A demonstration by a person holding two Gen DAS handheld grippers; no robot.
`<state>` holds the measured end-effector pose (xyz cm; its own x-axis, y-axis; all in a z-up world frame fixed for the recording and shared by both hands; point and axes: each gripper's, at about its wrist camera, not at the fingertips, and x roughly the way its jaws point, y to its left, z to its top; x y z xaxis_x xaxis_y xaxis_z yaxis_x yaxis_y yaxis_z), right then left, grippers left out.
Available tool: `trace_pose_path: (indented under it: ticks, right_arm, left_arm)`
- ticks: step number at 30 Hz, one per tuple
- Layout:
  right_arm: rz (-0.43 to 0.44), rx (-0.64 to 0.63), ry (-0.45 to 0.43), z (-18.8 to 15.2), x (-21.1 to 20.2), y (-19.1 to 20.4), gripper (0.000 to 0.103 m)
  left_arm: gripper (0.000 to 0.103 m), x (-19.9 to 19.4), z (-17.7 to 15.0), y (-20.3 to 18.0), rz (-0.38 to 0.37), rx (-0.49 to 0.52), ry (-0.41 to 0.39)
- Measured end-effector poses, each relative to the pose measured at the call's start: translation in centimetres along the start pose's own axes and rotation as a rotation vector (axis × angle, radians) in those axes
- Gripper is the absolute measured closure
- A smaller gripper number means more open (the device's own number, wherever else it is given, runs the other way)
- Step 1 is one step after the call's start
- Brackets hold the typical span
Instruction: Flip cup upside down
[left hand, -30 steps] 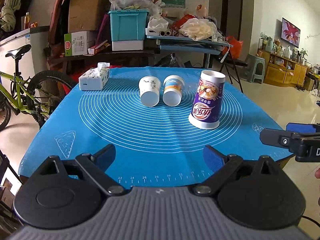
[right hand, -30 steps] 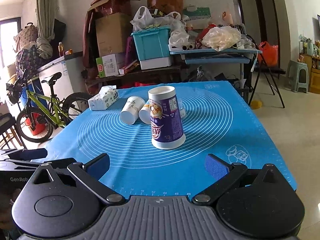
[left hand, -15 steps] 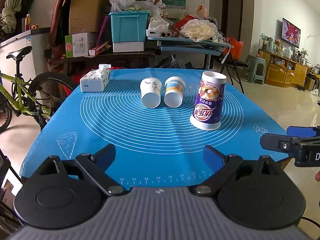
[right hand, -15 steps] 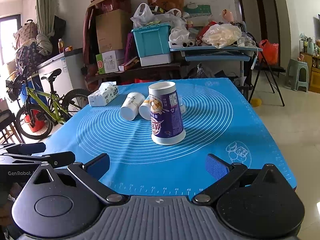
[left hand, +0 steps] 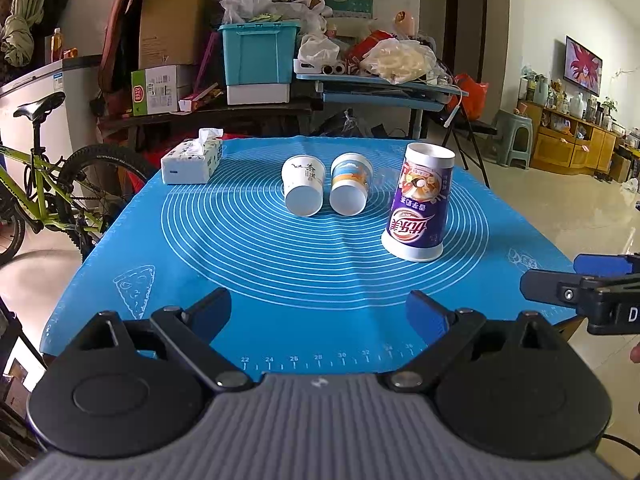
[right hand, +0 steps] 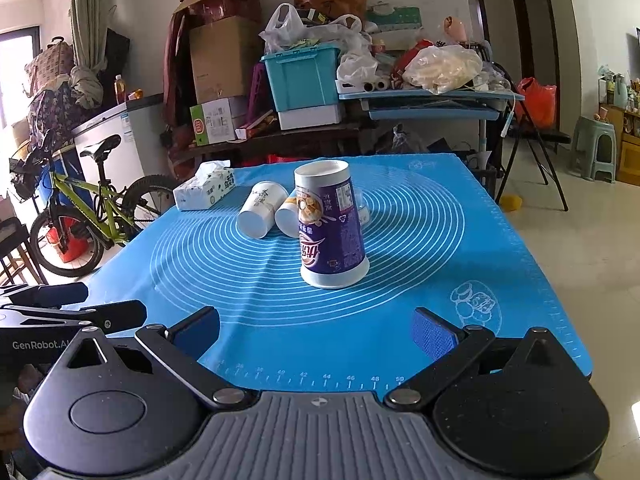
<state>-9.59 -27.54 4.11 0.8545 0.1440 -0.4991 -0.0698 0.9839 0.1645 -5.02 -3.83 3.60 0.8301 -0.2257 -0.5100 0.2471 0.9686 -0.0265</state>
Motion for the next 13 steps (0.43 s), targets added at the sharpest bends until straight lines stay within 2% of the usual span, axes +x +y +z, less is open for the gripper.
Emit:
trace_pose_path:
  ticks: [13]
  right_arm:
    - [0.002,-0.001,0.007,-0.02,0.15,-0.14,0.0]
  left_arm:
    - [0.009,-0.03,0.01,0.27,-0.001,0.0,0.0]
